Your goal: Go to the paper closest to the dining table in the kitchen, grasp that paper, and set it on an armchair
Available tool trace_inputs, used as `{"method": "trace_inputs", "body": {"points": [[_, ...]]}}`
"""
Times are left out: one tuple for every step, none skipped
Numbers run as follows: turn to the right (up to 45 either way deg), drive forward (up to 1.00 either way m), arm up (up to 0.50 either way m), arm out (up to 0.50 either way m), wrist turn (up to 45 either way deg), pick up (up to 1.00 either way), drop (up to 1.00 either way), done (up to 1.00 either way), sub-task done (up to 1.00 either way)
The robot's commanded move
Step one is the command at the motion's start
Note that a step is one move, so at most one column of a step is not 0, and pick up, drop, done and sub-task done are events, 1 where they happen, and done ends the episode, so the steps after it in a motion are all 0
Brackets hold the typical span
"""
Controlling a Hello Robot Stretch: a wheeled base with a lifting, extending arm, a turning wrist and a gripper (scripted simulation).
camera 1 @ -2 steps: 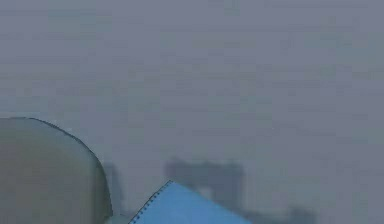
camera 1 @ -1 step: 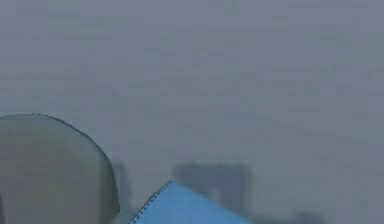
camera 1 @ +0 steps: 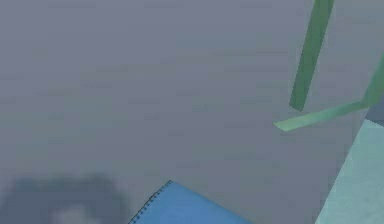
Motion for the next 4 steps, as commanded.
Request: {"method": "trace_inputs", "body": {"points": [[9.0,0.0,0.0,0.0,0.0,0.0,0.0,0.0,0.0],[-45.0,0.0,0.0,0.0,0.0,0.0,0.0,0.0,0.0],[-15.0,0.0,0.0,0.0,0.0,0.0,0.0,0.0,0.0],[0.0,0.2,0.0,0.0,0.0,0.0,0.0,0.0,0.0]]}}
